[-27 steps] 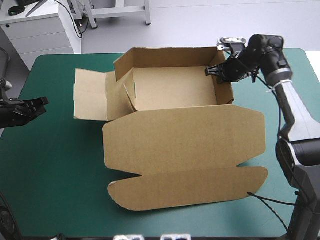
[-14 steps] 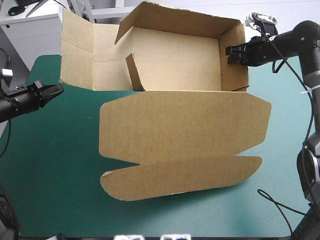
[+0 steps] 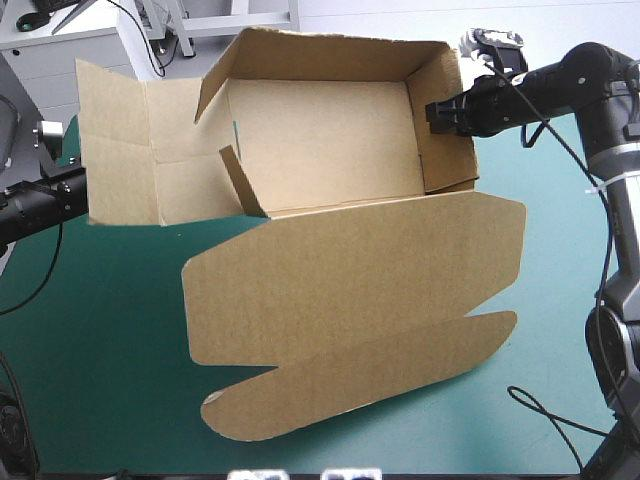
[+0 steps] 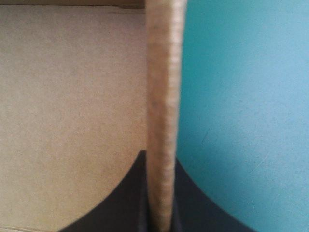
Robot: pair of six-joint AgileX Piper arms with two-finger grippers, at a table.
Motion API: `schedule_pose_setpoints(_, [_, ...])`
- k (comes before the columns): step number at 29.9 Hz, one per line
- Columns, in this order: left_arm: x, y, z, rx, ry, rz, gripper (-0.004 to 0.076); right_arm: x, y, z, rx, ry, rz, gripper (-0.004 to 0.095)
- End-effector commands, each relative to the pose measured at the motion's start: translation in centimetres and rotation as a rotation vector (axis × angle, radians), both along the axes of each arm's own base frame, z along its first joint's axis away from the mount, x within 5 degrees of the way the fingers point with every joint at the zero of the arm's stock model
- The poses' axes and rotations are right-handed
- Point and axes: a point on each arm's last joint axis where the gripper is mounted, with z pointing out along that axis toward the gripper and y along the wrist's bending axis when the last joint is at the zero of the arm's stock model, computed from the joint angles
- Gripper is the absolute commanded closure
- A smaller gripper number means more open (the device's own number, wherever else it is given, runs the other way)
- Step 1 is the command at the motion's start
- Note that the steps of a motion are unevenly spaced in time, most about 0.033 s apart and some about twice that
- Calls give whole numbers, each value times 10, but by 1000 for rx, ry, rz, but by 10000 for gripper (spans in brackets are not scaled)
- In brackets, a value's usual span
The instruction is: Fold the box
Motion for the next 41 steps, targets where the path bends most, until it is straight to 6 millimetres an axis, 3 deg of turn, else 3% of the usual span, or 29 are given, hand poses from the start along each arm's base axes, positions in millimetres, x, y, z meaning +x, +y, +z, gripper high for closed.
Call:
schedule_pose_setpoints(1, [-20,-16,35,-70,-127,-92,715,-22,7,30,38,-91,22,926])
schedule_pose_setpoints(10, [-42,-25,54,-46,-173,-95,715,-21,13,33,71,-115,20,925])
schedule_pose_setpoints(25, [-86,-43,78,92,-237,-93,715,-17,42,30,85,-161,39,925])
schedule_pose_setpoints(41, [-93,-42,71,210,-172,-79,715,-24,80,31,13,-242,31,925])
